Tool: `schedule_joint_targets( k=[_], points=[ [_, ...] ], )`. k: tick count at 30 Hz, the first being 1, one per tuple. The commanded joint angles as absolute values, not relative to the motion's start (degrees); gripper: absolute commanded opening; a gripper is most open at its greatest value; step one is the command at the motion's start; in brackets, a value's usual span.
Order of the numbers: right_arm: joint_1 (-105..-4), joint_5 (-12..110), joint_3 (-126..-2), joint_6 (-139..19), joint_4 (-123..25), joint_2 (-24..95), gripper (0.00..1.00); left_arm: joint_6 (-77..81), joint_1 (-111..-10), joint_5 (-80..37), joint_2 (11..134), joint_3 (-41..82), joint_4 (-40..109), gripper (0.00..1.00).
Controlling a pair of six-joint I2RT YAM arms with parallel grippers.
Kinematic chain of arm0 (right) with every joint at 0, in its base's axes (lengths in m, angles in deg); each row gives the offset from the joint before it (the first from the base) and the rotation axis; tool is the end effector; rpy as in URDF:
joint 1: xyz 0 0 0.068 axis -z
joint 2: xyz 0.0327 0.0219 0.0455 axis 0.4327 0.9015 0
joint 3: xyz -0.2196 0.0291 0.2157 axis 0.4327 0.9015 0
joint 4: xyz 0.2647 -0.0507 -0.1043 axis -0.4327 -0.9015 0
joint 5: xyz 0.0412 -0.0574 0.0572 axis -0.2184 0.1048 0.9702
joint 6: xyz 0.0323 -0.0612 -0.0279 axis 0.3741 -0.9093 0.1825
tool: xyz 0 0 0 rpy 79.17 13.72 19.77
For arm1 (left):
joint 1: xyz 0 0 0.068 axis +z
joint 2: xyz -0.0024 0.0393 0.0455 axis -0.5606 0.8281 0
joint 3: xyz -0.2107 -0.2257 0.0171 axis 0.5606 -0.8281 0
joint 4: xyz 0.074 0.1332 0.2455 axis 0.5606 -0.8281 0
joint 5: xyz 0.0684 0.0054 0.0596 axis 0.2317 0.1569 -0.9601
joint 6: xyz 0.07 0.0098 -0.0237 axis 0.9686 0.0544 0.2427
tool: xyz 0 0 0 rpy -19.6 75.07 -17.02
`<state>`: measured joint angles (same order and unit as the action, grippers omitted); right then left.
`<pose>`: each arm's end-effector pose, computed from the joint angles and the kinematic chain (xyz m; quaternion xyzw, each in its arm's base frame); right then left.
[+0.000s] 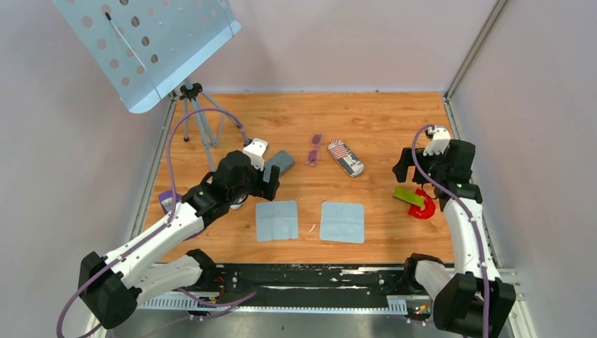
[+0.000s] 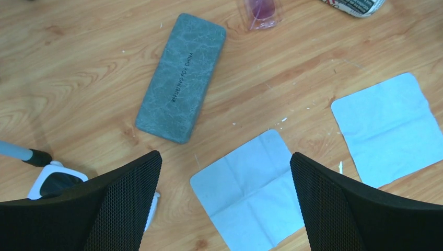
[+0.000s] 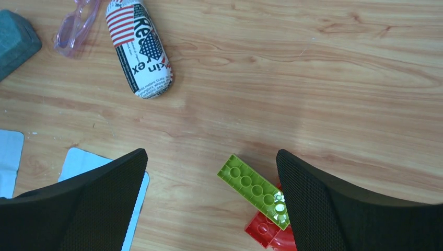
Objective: Organize the sunglasses
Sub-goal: Pick up the sunglasses case from the center of the board.
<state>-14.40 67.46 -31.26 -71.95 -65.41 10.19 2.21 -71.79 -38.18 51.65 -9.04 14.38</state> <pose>0.2446 -0.0203 0.2937 -0.0689 0.8494 0.1261 0.5078 0.1994 -0.1425 0.2937 0.1630 0.8492 -0.1489 0.4796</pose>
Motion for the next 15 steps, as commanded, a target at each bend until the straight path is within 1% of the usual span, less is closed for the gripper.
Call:
schedule_joint_targets(
  k=[1, 4, 5, 6, 8, 12, 14, 15],
  points=[
    [-13.1, 68.6, -34.4, -70.4, -65.9, 10.2, 0.99, 1.8, -71.9, -39.2, 54.3, -8.5, 15.9, 0.96],
    [-13.2, 75.4, -37.8, -78.0, -67.9, 12.9, 0.99, 1.3, -71.9, -38.6, 55.0, -8.6, 16.0, 0.95],
    [-13.5, 77.0, -39.4, -80.4, -69.0, 14.3, 0.98, 1.2, -71.9, -38.3, 55.0, -8.7, 16.2, 0.95],
    [-14.2, 77.0, -41.8, -81.7, -70.3, 16.3, 0.94, 1.1, -71.9, -38.2, 55.1, -8.8, 16.3, 0.95],
    [-17.8, 73.4, -46.4, -85.4, -74.3, 21.5, 0.89, 0.7, -71.9, -38.4, 55.3, -8.9, 16.5, 0.95],
    [-30.2, 60.5, -51.9, -89.9, -75.6, 28.4, 0.87, 0.5, -71.9, -38.1, 56.4, -8.5, 16.5, 0.93],
    [-33.3, 57.3, -55.3, -90.0, -75.2, 33.0, 0.86, 0.7, -71.9, -38.1, 57.2, -8.2, 16.6, 0.92],
    [-34.2, 56.2, -57.7, -89.5, -75.3, 35.8, 0.84, 0.7, -71.9, -38.3, 57.6, -8.1, 16.5, 0.92]
  ],
)
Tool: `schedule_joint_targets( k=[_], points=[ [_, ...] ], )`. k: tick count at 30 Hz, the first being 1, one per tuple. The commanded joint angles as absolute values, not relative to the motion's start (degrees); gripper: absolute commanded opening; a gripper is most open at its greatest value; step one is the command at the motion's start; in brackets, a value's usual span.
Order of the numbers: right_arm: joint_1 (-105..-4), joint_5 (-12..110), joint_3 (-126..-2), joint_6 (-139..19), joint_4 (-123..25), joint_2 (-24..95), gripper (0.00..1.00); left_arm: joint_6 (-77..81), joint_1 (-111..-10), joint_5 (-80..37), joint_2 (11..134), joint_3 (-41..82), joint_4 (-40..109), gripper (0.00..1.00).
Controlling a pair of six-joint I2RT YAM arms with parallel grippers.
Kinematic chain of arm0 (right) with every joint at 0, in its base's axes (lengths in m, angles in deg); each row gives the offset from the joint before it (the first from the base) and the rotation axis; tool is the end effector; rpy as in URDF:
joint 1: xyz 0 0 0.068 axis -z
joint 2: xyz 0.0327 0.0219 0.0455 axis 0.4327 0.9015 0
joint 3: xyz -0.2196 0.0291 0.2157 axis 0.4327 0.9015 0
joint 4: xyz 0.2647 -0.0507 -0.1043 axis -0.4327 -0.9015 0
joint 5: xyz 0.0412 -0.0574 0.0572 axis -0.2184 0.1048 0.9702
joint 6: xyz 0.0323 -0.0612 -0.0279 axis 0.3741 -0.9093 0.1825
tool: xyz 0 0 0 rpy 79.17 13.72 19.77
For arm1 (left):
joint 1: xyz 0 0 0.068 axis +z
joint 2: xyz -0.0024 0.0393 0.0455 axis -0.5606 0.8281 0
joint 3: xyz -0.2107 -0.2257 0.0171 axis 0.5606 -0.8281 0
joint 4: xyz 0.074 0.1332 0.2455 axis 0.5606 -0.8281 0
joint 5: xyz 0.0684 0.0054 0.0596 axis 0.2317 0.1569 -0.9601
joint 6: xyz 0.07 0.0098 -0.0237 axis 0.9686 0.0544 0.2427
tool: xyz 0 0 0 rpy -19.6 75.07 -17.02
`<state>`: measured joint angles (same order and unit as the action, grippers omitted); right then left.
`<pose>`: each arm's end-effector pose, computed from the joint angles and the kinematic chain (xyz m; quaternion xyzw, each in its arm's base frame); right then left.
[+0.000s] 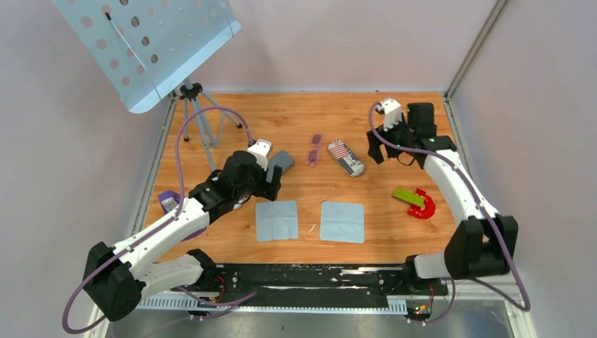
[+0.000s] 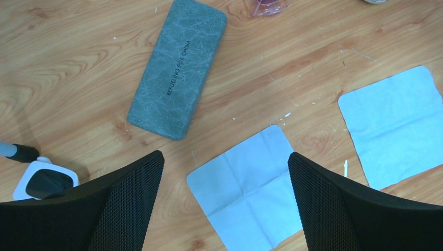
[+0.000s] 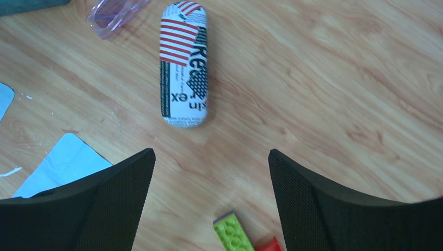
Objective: Organize the sunglasses
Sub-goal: Pick up the sunglasses case from the center of the board.
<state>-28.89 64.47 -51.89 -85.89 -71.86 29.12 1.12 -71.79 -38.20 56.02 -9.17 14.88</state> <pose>0.3273 0.0435 0.3335 -0.2605 0.8342 0.1151 0.4722 0.2101 -0.1508 0.2762 0.1607 0.8667 -0.1393 0.4512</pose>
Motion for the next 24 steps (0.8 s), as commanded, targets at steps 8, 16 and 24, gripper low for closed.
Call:
schedule_joint_targets(
  k=[8, 16, 24],
  points=[
    [-38.4, 56.8, -75.3, -88.9, -79.9, 55.6, 0.77, 1.9, -71.9, -41.7, 59.5, -7.6, 16.2, 0.92],
    [-45.1, 52.4, -79.5, -90.5, -82.6, 64.5, 0.99, 2.6, -71.9, -42.7, 59.8, -7.5, 16.0, 0.92],
    [-47.4, 47.0, -77.4, -90.8, -83.1, 66.9, 0.99, 2.6, -71.9, -41.5, 60.7, -7.1, 15.8, 0.92]
  ],
)
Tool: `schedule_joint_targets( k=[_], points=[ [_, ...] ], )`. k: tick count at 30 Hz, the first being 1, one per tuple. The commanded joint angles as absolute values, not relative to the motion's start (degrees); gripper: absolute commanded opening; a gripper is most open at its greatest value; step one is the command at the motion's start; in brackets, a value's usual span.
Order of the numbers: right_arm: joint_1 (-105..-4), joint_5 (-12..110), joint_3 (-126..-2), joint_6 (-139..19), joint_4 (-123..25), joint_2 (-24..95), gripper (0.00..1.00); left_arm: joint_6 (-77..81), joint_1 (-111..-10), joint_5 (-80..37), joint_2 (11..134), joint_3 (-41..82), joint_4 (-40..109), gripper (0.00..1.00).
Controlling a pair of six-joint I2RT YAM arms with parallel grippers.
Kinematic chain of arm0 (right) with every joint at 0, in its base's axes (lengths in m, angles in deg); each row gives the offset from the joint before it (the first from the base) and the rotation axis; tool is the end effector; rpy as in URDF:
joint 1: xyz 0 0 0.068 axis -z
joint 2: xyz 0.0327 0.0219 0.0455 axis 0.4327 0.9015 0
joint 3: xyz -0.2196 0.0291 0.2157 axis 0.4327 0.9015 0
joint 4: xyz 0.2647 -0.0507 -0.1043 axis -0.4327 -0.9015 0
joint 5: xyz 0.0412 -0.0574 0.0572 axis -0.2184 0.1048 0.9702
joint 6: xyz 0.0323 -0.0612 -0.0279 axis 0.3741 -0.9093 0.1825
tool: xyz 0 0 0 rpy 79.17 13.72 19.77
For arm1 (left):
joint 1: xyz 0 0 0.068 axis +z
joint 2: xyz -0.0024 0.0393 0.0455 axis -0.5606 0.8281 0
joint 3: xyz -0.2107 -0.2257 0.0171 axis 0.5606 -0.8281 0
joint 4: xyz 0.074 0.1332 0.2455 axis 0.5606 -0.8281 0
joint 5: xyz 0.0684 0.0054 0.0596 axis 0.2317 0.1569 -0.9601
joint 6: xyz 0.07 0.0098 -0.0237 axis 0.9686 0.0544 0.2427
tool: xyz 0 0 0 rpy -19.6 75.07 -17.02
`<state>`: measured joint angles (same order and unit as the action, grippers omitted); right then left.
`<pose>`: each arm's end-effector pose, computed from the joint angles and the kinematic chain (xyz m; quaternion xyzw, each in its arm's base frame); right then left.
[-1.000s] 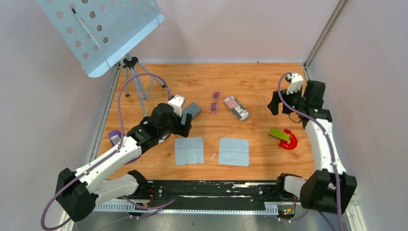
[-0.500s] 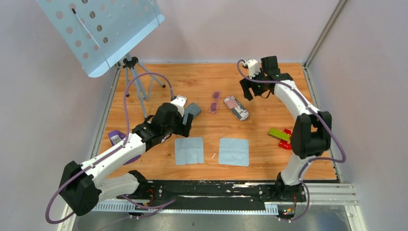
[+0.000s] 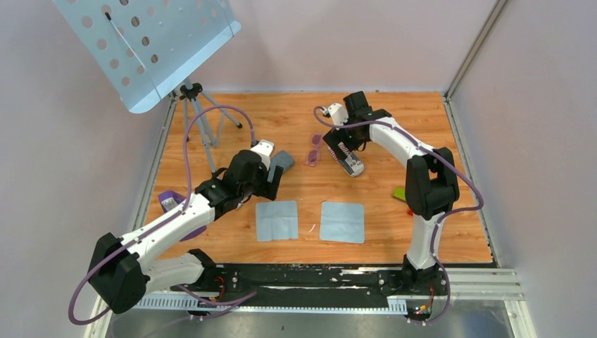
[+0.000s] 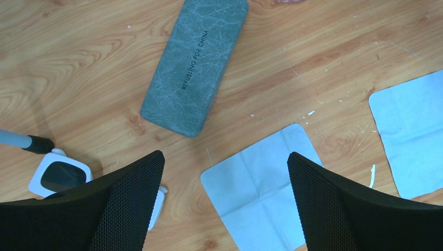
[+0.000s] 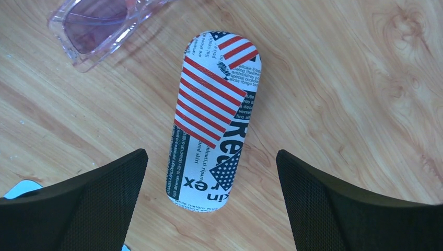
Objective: Organize the sunglasses
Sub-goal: Pick up the sunglasses case from the center of the board.
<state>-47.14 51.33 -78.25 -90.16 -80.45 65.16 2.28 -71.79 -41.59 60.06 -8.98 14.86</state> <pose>0.4478 0.1883 0.2438 -0.3872 0.8630 0.0790 0.3146 0.2208 -0.1545 0.2606 0.1620 0.8801 -0.0968 0.4356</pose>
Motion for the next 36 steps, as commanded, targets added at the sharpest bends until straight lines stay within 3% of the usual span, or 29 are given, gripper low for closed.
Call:
schedule_joint_targets(
  k=[1, 18, 23, 27, 36],
  points=[
    [-47.4, 47.0, -77.3, -90.8, -83.2, 67.1, 0.98, 2.6, -71.9, -41.3, 60.7, -7.1, 15.9, 0.92],
    [-48.2, 47.3, -77.0, -91.2, -84.5, 70.6, 0.95, 2.6, -71.9, -41.3, 60.8, -7.2, 15.7, 0.92],
    [-48.2, 48.3, -77.9, -91.2, -85.1, 71.4, 0.84, 2.8, -71.9, -41.4, 61.0, -7.2, 15.6, 0.92],
    [-48.2, 48.3, -78.6, -90.9, -85.4, 71.8, 0.83, 2.8, -71.9, -41.3, 61.3, -7.1, 15.6, 0.91],
    [-48.0, 48.3, -77.8, -89.9, -85.9, 69.2, 0.54, 2.8, -71.9, -41.4, 61.7, -7.0, 15.6, 0.91]
  ],
)
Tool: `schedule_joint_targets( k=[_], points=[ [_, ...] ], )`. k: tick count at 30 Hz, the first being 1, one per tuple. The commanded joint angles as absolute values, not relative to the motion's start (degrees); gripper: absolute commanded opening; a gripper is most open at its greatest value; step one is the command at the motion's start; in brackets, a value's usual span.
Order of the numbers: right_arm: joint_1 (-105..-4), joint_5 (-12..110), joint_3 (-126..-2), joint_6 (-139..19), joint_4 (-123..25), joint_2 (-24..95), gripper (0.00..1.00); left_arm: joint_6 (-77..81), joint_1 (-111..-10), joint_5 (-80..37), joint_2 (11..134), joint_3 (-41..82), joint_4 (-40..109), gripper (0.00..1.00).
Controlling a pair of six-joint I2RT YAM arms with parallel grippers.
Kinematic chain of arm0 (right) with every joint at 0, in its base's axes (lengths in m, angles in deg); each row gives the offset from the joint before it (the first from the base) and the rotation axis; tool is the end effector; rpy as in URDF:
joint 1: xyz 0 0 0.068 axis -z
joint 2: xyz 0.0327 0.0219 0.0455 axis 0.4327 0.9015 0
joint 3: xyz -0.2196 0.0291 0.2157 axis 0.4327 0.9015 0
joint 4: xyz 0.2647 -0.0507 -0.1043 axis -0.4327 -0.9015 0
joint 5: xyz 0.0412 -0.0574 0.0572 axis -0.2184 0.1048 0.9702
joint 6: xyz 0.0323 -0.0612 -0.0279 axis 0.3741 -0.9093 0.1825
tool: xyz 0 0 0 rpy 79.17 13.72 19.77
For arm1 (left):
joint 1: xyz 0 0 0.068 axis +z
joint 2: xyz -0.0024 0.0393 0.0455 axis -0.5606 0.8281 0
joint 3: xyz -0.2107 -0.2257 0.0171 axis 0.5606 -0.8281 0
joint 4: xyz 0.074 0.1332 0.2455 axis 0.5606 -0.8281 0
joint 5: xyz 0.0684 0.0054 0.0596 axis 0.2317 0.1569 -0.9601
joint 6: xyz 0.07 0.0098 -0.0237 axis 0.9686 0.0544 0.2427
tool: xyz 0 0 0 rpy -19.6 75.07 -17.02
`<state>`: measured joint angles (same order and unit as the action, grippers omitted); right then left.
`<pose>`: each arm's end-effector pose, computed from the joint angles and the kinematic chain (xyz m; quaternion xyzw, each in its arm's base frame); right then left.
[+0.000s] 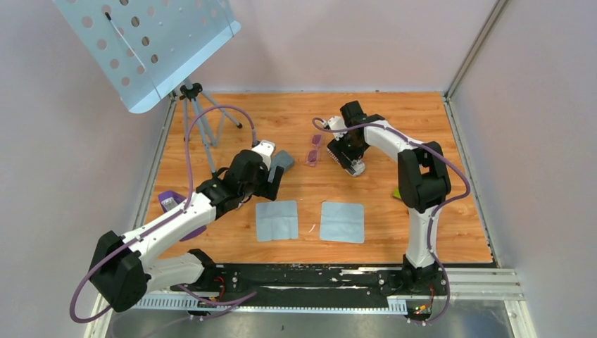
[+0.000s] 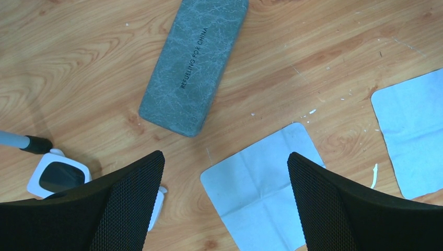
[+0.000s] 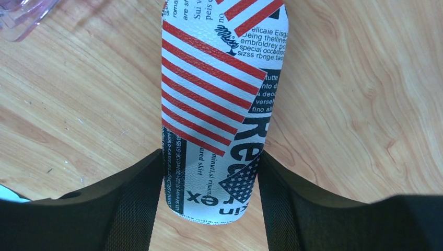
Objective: Organize the sunglasses
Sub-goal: Pick up the sunglasses case from the center of the board.
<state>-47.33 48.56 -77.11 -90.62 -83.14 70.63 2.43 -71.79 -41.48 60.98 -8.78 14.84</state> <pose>0.4494 0.1875 0.1886 -0.3898 0.8879 0.0583 0.2372 0.2230 -0.1562 0.2579 0.1648 0.8825 -0.0943 0.4302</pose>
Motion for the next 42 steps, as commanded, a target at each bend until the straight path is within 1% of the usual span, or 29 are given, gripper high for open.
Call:
schedule_joint_targets(
  k=[1, 4, 6, 7, 8, 14, 16, 18, 20, 22, 26, 28, 30, 35, 42],
  points=[
    [-47.8, 49.0, -77.5, -89.7, -86.1, 67.8, 0.51, 2.8, -71.9, -41.4, 61.9, -7.0, 15.6, 0.91],
    [-46.7, 53.1, -76.7, -88.7, -88.0, 63.3, 0.46, 2.4, -71.9, -41.4, 62.3, -7.0, 15.9, 0.91],
    [-45.7, 59.1, -75.5, -88.4, -89.0, 59.0, 0.42, 1.9, -71.9, -39.3, 62.2, -7.0, 16.9, 0.93],
    [-45.3, 61.5, -74.5, -87.8, -89.0, 56.7, 0.41, 1.6, -71.9, -37.8, 61.8, -6.9, 17.8, 0.99],
    [-44.7, 65.5, -73.5, -87.3, -89.1, 54.3, 0.39, 0.9, -71.9, -35.9, 61.1, -6.7, 18.7, 1.00],
    [-40.8, 81.8, -67.0, -82.8, -88.6, 42.3, 0.33, -6.7, -71.9, -22.6, 54.5, -9.1, 31.9, 1.00],
    [-39.3, 88.1, -63.1, -80.9, -85.8, 39.8, 0.32, -12.1, -71.9, -18.9, 54.3, -9.3, 39.1, 1.00],
    [-38.2, 96.6, -60.5, -76.8, -83.0, 38.8, 0.30, -18.4, -71.9, -15.3, 54.6, -11.9, 50.8, 1.00],
    [-37.5, 105.4, -59.0, -74.0, -80.3, 38.6, 0.27, -25.3, -71.9, -15.3, 55.9, -14.2, 61.5, 1.00],
    [-37.2, 112.0, -57.9, -70.6, -77.3, 38.3, 0.24, -30.7, -71.9, -15.2, 58.3, -15.1, 69.7, 1.00],
    [-36.0, 121.4, -54.9, -59.3, -66.7, 36.6, 0.21, -42.0, -71.9, -13.0, 66.4, -15.5, 84.2, 1.00],
    [-35.6, 124.3, -53.9, -54.3, -63.0, 35.9, 0.21, -46.0, -72.0, -11.9, 69.7, -15.9, 90.0, 1.00],
    [-35.6, 125.4, -53.1, -52.6, -62.1, 34.8, 0.20, -48.3, -72.1, -11.7, 71.8, -16.8, 93.7, 1.00],
    [-35.6, 124.5, -48.8, -48.4, -57.1, 31.1, 0.19, -50.2, -72.6, -12.2, 73.0, -18.8, 97.1, 1.00],
    [-35.6, 123.8, -46.3, -45.2, -53.1, 28.6, 0.18, -50.8, -73.3, -9.1, 75.0, -19.3, 99.7, 0.95]
  ],
)
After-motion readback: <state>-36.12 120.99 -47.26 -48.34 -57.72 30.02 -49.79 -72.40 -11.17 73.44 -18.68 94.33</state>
